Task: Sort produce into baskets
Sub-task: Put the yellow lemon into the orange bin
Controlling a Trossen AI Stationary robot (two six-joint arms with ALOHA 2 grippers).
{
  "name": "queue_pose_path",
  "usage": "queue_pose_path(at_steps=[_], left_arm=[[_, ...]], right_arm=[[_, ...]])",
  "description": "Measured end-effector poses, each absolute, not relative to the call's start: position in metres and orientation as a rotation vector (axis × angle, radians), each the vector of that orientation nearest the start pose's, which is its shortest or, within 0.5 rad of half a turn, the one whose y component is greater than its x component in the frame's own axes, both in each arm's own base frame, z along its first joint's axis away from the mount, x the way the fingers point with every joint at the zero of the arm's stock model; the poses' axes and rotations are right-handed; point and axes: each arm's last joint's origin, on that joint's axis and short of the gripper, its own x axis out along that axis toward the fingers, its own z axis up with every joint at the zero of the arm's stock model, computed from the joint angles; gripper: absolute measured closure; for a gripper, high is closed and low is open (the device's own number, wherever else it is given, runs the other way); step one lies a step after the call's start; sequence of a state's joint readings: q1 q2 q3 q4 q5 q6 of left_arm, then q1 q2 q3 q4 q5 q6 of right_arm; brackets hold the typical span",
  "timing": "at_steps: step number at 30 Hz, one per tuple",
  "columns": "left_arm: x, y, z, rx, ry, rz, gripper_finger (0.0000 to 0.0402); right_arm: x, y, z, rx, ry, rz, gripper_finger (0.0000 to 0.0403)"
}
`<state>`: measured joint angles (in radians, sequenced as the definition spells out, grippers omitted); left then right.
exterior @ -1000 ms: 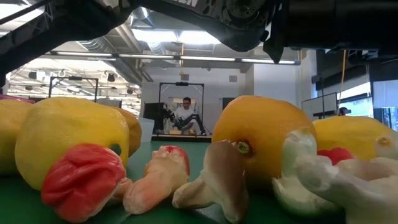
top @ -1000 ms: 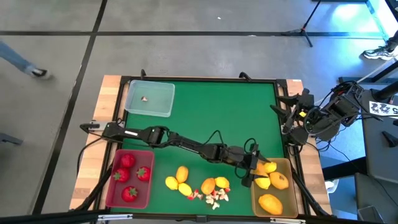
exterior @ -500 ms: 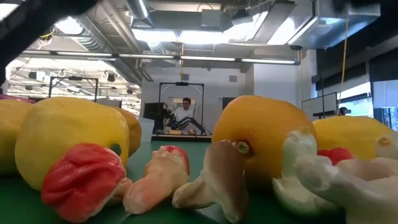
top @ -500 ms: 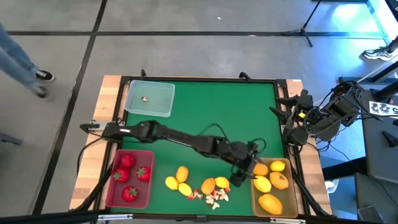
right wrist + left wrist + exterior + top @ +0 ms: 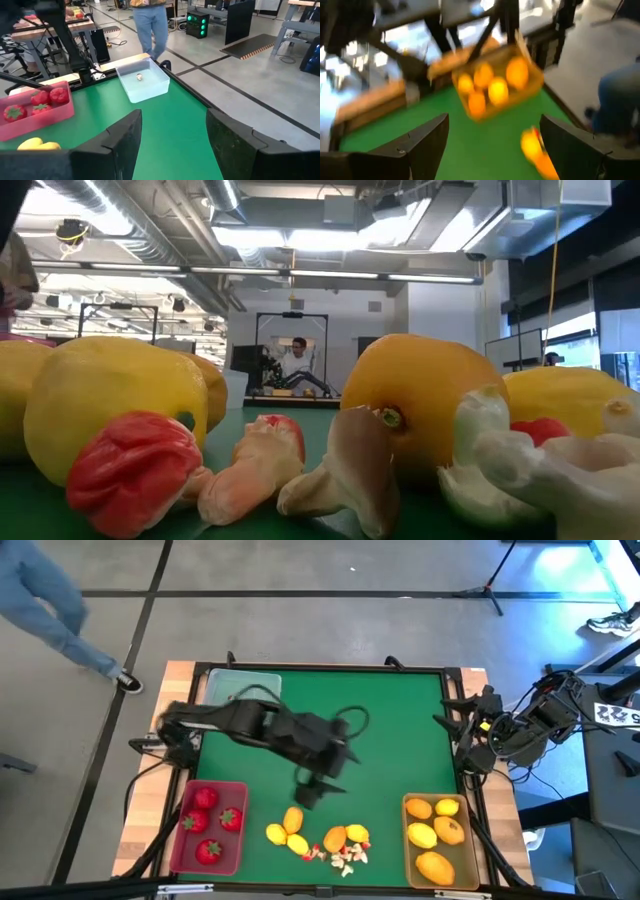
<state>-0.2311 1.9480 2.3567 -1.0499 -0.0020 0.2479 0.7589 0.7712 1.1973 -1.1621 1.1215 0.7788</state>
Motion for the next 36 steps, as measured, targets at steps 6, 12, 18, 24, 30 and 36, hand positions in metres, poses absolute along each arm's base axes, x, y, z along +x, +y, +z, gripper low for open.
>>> queue_pose_path(at_steps=[6, 12, 18, 24, 30, 36], left_arm=[[0.33, -0.094, 0.454, 0.229, 0.835, -0.186, 0.0093], [0.313, -0.128, 0.417, 0.215, 1.118, -0.189, 0.0093], [0.311, -0.173, 0.378, 0.285, 1.138, -0.286, 0.0093], [0.318, -0.194, 0.337, 0.248, 1.088, -0.308, 0.0093], [0.312, -0.181, 0.299, 0.027, 1.065, -0.162, 0.0093], [0.305, -0.162, 0.264, -0.246, 1.052, 0.246, 0.0093]], right_arm=[[0.082, 0.042, 0.389, 0.164, 0.273, -0.473, 0.0182], [0.082, 0.042, 0.389, 0.164, 0.273, -0.473, 0.0182], [0.084, 0.043, 0.389, 0.16, 0.276, -0.474, 0.0182], [0.086, 0.046, 0.388, 0.15, 0.283, -0.475, 0.0182], [0.088, 0.048, 0.387, 0.148, 0.296, -0.465, 0.0182], [0.09, 0.05, 0.386, 0.143, 0.313, -0.454, 0.0182]])
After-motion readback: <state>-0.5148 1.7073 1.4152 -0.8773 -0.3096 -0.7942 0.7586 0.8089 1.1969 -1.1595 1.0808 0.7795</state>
